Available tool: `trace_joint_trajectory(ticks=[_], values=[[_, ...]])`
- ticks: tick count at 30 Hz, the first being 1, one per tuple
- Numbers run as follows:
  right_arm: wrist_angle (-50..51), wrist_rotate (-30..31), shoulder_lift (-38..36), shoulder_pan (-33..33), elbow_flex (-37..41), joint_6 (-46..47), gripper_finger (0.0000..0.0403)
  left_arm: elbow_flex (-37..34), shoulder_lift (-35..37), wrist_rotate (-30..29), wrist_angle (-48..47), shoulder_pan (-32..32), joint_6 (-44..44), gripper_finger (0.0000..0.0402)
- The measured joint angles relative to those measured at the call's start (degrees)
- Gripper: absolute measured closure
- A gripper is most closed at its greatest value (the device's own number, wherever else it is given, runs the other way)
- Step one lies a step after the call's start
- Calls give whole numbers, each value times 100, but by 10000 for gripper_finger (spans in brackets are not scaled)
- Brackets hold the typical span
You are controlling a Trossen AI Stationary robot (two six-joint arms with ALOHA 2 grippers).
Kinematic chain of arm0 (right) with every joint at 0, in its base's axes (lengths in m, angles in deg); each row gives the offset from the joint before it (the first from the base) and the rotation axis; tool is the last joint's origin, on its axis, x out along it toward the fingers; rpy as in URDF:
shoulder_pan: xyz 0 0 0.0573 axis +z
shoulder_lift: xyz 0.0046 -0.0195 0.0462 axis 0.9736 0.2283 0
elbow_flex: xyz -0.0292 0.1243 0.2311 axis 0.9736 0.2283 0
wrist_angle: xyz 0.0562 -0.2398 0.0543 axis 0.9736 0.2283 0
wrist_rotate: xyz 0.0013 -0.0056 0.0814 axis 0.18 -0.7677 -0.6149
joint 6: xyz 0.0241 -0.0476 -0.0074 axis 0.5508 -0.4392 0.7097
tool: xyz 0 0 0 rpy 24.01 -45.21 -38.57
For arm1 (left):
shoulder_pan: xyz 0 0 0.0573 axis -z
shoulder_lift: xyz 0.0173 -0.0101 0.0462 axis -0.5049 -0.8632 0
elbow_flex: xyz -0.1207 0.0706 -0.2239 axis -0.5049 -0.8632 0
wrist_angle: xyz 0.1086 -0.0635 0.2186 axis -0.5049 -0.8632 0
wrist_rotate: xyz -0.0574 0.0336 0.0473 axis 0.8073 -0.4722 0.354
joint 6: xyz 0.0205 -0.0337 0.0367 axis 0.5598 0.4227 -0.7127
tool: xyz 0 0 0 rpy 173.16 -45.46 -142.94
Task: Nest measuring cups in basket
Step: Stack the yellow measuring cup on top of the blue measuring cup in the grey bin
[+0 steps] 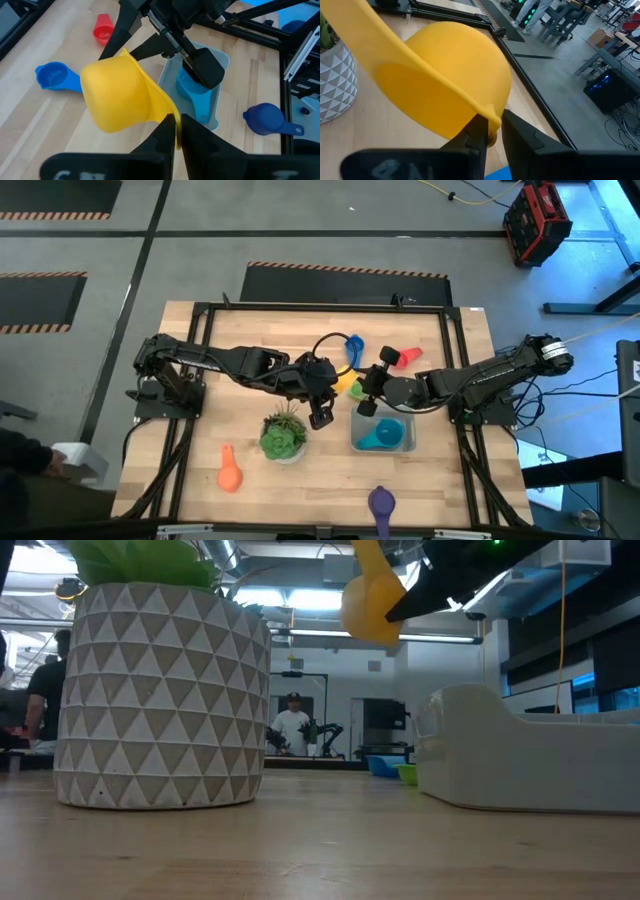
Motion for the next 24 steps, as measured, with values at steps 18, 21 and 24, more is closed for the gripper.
trace_joint_trajectory(ticks=[18,21,24], values=[[32,0,-2,0,0,-24,346,0,0,-2,-20,-13,-2,340],[63,0,-14,0,0,-21,346,0,0,-2,-20,-13,-2,310],[63,4,-15,0,0,-15,346,0,0,-40,-20,-13,-4,288]])
